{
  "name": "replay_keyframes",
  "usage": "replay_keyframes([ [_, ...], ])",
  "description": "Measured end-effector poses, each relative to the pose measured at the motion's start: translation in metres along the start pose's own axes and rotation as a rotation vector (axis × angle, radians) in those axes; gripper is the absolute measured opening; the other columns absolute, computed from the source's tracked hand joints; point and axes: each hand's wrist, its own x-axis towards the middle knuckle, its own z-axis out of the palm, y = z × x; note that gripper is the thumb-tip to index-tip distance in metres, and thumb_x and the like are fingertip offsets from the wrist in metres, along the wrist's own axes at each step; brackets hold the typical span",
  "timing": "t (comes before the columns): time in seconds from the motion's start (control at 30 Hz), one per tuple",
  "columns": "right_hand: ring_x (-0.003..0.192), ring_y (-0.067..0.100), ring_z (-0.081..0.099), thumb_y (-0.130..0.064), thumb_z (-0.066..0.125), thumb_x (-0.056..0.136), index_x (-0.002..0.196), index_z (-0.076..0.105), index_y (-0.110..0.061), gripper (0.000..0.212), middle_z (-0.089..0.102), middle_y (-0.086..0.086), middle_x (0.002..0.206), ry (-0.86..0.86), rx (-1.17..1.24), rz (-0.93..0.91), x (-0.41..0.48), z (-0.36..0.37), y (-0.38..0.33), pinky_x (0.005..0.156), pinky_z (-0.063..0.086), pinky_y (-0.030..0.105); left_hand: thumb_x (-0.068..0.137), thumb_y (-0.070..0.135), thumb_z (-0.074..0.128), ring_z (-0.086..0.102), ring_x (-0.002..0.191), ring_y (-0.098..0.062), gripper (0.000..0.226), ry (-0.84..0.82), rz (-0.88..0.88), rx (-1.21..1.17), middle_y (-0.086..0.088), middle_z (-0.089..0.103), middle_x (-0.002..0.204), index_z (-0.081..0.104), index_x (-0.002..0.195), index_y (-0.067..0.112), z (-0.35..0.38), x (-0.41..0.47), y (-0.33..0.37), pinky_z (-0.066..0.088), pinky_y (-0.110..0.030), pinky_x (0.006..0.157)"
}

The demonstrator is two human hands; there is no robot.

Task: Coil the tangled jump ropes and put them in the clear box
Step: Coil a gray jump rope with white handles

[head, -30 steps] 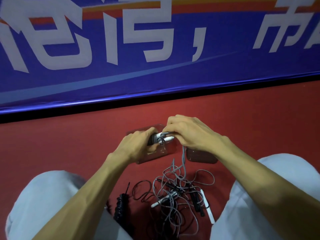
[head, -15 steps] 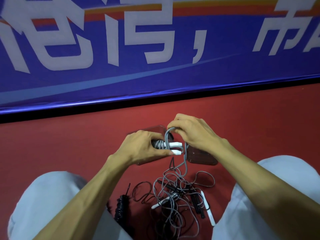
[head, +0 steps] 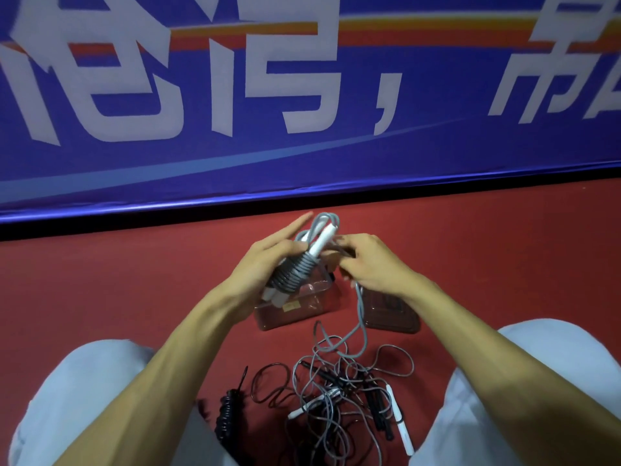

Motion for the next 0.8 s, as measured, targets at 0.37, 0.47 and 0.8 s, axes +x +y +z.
replay_keyframes([
  [0.37, 0.047, 0.01, 0.05, -0.013, 0.066, 0.089, 0.084, 0.065, -0.011, 0.005, 0.06, -0.009, 0.057, -0.28, 0.228, 0.147, -0.005, -0.001, -0.009, 0.045, 0.044, 0.02, 0.092, 0.021, 0.061, 0.063, 0.06, -0.004, 0.013, 0.219, -0.187, -0.021, 0.0, 0.072, 0.084, 0.073, 0.098, 0.019, 0.002, 0.008, -0.004, 0.049, -0.016, 0.051],
  [0.47, 0.044, 0.007, 0.049, -0.012, 0.069, 0.087, 0.094, 0.068, -0.008, 0.008, 0.054, -0.011, 0.05, -0.295, 0.146, 0.162, -0.006, -0.004, -0.008, 0.046, 0.041, 0.017, 0.091, 0.022, 0.066, 0.061, 0.057, -0.001, 0.009, 0.292, -0.09, 0.128, 0.003, 0.069, 0.076, 0.072, 0.095, 0.017, -0.003, 0.011, -0.016, 0.049, -0.017, 0.054],
  [0.8, 0.066, 0.023, 0.065, -0.01, 0.053, 0.095, 0.095, 0.066, -0.008, 0.013, 0.062, 0.01, 0.083, -0.211, -0.285, -0.135, -0.01, 0.003, -0.012, 0.06, 0.053, 0.029, 0.082, 0.051, 0.069, 0.06, 0.084, -0.022, 0.037, 0.286, -0.018, 0.989, 0.007, 0.063, 0.092, 0.057, 0.113, 0.034, -0.021, 0.012, -0.026, 0.046, -0.036, 0.068],
])
